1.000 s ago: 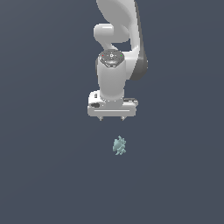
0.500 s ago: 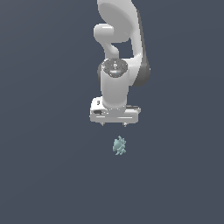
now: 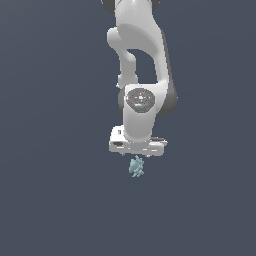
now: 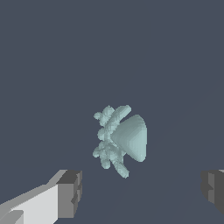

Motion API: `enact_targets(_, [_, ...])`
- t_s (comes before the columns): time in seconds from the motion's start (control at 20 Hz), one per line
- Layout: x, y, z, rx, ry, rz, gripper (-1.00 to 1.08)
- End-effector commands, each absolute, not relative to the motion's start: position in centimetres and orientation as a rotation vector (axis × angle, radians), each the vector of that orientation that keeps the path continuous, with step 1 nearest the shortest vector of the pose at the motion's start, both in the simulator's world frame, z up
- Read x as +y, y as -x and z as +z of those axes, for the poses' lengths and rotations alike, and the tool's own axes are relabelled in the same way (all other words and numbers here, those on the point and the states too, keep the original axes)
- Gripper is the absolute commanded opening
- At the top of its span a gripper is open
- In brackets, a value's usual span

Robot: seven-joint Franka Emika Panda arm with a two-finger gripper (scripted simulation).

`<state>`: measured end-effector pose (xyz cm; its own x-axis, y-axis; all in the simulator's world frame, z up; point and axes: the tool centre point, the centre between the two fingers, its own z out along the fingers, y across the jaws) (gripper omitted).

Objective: Pick up the object and move it to a goal position.

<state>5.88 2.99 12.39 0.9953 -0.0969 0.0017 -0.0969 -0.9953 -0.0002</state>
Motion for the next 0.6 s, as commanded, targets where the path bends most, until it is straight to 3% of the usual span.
enact_targets(0.0, [3.4, -6.6, 11.7, 0.174, 3.137, -0.002, 1.0])
enact_targets(0.55, [4.0, -7.5, 10.5, 0.201, 3.135, 0.001, 1.0])
